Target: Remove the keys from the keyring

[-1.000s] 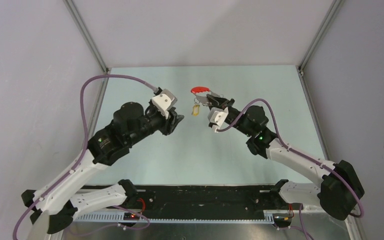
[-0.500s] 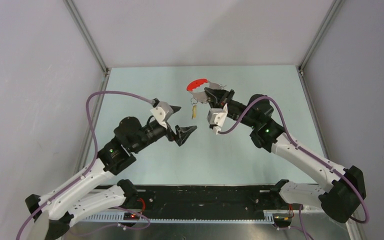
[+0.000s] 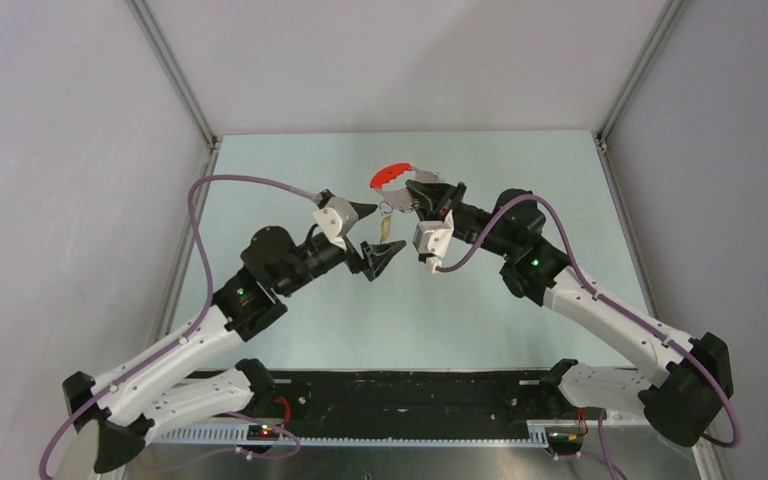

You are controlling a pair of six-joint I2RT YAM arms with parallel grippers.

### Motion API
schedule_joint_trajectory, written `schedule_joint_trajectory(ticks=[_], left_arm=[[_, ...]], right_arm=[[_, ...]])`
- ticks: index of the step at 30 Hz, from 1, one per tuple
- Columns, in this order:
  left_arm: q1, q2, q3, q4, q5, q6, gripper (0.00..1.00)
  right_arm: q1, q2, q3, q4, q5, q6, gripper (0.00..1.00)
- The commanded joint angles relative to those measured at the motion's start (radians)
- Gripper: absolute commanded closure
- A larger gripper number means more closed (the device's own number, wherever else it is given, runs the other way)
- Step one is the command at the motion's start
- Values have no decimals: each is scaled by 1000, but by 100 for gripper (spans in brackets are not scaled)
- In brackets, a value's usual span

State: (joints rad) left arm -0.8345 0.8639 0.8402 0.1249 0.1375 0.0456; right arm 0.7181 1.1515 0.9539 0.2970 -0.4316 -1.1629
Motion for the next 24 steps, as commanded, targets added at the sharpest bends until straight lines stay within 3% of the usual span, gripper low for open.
schedule_joint_trajectory(ticks=[1, 5, 10, 15, 21, 24], left_arm=[[5, 20, 47, 49, -3, 27, 14], [5, 33, 48, 50, -15, 42, 21], [6, 44, 54, 51, -3, 58, 41], [6, 59, 64, 53, -3, 61, 49], [6, 61, 65, 52, -4, 67, 75], [7, 59, 65, 52, -9, 65, 71]], right_arm=[[6, -37, 62, 52, -8, 0, 100], [6, -39, 62, 51, -16, 6, 100], [4, -40, 62, 53, -22, 9, 100], [4, -41, 63, 50, -34, 15, 100], [1, -40, 62, 53, -42, 22, 100], [-2, -40, 62, 57, -48, 27, 100]])
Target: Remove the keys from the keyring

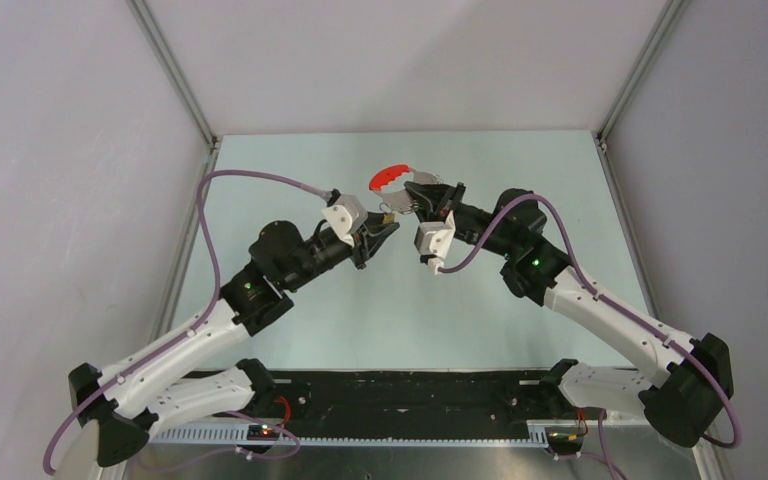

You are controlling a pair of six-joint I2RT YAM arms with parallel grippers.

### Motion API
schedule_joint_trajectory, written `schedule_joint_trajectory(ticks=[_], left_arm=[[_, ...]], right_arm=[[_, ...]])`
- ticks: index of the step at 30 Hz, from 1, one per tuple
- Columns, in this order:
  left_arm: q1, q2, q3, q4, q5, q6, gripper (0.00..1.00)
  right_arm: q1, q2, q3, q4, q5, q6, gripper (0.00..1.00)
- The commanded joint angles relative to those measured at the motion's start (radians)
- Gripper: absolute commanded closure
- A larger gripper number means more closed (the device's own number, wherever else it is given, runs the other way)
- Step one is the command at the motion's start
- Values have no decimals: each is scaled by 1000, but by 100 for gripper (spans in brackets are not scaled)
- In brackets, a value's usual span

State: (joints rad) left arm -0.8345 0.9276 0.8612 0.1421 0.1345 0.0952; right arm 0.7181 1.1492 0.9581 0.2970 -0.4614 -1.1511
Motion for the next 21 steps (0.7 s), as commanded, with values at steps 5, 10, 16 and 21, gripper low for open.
schedule_joint_trajectory(ticks=[5, 10, 16, 21], left_arm=[[7, -7, 35, 34, -4, 18, 77], [9, -4, 31, 34, -10, 11, 99], [18, 10, 121, -143, -65, -12, 100], [20, 81, 297, -498, -219, 44, 100]], right_arm=[[-6, -37, 59, 57, -21, 22, 100], [-6, -37, 58, 65, -25, 31, 100], [-6, -22, 55, -17, 105, 110, 100], [-6, 19, -22, -105, 174, 267, 74]])
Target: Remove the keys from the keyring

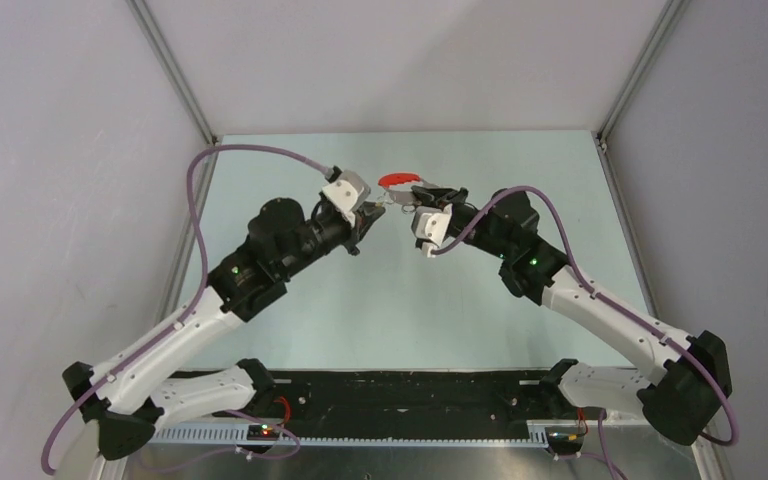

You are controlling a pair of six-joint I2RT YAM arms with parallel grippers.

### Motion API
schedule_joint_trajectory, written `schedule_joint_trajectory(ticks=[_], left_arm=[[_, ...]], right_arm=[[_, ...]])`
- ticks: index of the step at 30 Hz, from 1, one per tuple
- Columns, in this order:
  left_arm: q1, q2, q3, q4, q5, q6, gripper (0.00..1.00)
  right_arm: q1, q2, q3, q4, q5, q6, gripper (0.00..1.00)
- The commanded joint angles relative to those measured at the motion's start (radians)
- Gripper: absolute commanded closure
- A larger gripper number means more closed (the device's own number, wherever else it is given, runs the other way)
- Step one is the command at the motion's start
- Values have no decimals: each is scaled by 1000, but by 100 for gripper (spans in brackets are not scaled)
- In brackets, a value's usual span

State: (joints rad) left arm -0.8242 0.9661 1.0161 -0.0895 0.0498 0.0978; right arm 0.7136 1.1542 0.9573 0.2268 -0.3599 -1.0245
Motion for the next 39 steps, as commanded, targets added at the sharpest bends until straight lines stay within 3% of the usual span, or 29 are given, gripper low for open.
schedule_joint_trajectory(ticks=[1, 7, 10, 13, 19, 23, 27, 31, 36, 39], left_arm=[[10, 60, 206, -375, -167, 76, 100], [-10, 230, 494, -795, -286, 321, 100], [-60, 269, 521, -828, -468, 435, 100], [-87, 280, 517, -819, -521, 608, 100], [-112, 258, 411, -602, -633, 766, 100], [-113, 171, 293, -400, -500, 787, 100], [-91, 72, 179, -213, -292, 755, 100], [-57, 15, 123, -173, -146, 696, 100], [-36, -21, 43, -117, -68, 612, 100], [-35, -41, -37, 35, -111, 613, 100]], right_arm=[[6, 13, -64, -26, 61, 204, 68], [25, -65, -313, 219, -125, 557, 60], [31, -101, -375, 264, -187, 693, 57], [31, -127, -390, 284, -230, 774, 56], [-22, -170, -390, 371, -259, 941, 52], [-66, -144, -390, 465, -170, 1090, 47], [-103, -110, -390, 582, -115, 1256, 60], [-123, -91, -373, 650, -140, 1262, 61], [-142, -66, -324, 588, -132, 1267, 64], [-170, -48, -296, 580, -163, 1279, 65]])
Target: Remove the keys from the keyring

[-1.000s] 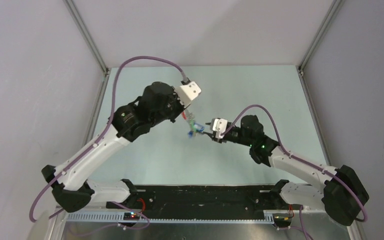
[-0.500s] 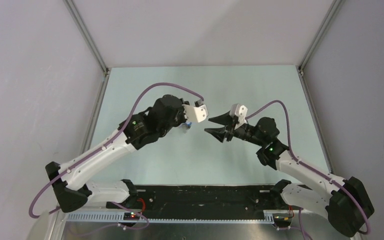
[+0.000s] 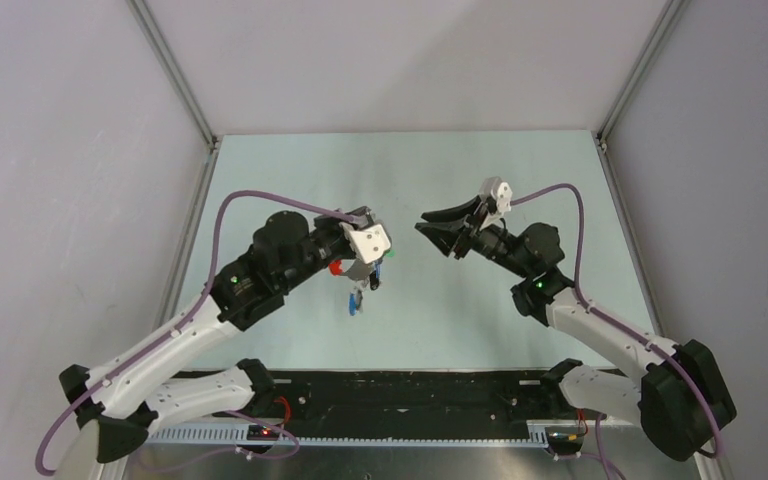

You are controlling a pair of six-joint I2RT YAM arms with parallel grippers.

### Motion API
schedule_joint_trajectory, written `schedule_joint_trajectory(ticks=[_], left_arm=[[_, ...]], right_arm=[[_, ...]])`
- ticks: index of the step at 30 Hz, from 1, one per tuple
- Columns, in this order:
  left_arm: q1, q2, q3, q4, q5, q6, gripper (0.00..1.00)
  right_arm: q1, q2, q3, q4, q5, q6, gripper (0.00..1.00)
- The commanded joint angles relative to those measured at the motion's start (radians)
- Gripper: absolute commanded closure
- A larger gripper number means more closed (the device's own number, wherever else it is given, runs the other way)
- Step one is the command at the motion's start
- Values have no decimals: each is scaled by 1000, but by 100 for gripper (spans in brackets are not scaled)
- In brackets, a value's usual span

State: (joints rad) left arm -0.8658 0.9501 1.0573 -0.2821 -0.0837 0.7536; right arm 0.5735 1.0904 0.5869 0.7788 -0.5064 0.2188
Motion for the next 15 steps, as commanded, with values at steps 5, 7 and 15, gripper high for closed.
schedule_joint_trajectory(ticks=[5, 7, 15], left_arm=[[43, 43, -199, 588, -82, -33, 100], [73, 80, -185, 607, -41, -22, 100], [91, 71, -237, 596, 103, 96, 100]], right_arm=[[-128, 71, 136, 33, -164, -10, 64], [-175, 106, 178, 51, -271, -5, 66], [-242, 224, 270, 57, -518, -47, 65]])
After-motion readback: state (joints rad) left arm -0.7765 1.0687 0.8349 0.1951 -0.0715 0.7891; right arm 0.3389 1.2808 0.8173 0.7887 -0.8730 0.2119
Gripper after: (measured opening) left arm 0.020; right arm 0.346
